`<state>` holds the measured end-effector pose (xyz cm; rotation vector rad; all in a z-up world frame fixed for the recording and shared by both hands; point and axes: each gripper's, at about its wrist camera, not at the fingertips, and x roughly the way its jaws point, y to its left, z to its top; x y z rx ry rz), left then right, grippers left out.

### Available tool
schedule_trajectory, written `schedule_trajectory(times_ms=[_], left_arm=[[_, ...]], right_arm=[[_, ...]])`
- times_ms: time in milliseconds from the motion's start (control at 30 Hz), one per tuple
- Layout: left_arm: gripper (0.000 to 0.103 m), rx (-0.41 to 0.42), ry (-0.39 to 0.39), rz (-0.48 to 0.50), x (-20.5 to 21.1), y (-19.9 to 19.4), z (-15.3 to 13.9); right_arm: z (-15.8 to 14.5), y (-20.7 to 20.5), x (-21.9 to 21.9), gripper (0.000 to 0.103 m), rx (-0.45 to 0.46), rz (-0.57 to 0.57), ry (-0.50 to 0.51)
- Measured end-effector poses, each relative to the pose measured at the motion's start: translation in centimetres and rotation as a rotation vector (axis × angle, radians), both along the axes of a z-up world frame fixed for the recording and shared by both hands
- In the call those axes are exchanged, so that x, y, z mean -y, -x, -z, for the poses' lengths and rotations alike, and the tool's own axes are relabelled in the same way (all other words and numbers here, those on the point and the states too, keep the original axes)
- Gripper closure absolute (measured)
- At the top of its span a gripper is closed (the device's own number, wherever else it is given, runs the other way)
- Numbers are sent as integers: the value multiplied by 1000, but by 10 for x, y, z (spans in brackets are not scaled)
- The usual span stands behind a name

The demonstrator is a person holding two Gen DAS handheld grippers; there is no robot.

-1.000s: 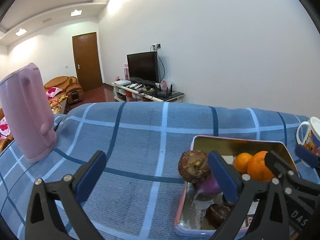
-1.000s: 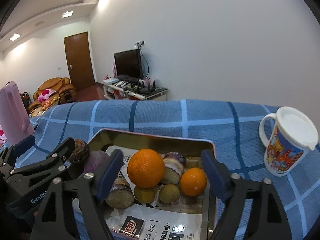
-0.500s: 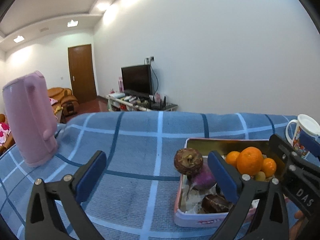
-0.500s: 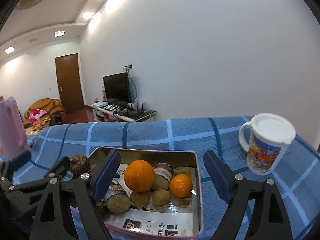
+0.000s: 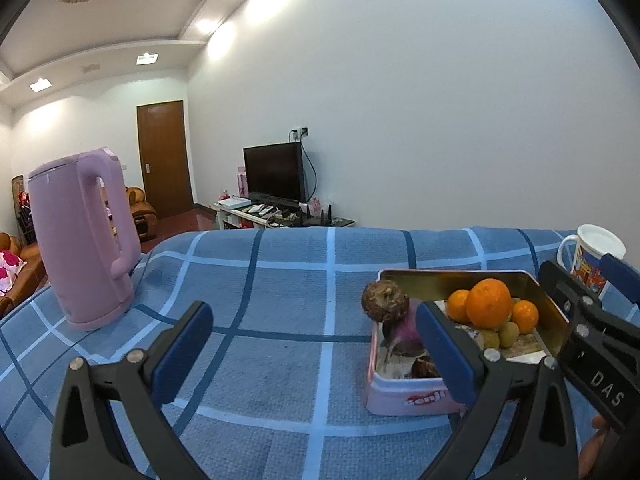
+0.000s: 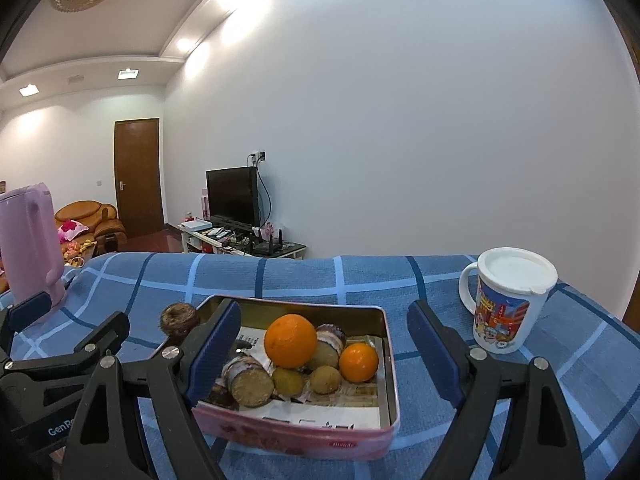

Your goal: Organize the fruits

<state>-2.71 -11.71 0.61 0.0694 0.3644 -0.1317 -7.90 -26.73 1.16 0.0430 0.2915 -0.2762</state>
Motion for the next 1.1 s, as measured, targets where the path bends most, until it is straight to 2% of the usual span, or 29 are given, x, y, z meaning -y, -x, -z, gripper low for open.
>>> schedule_trajectory(times_ms=[533, 1100], left_arm=[[0, 47, 10, 13, -7, 23, -4], [0, 43, 4, 10, -5, 25, -7]], right_arm=[[-6, 31, -8, 17, 86, 37, -7], [-7, 32, -6, 17, 83, 64, -8]])
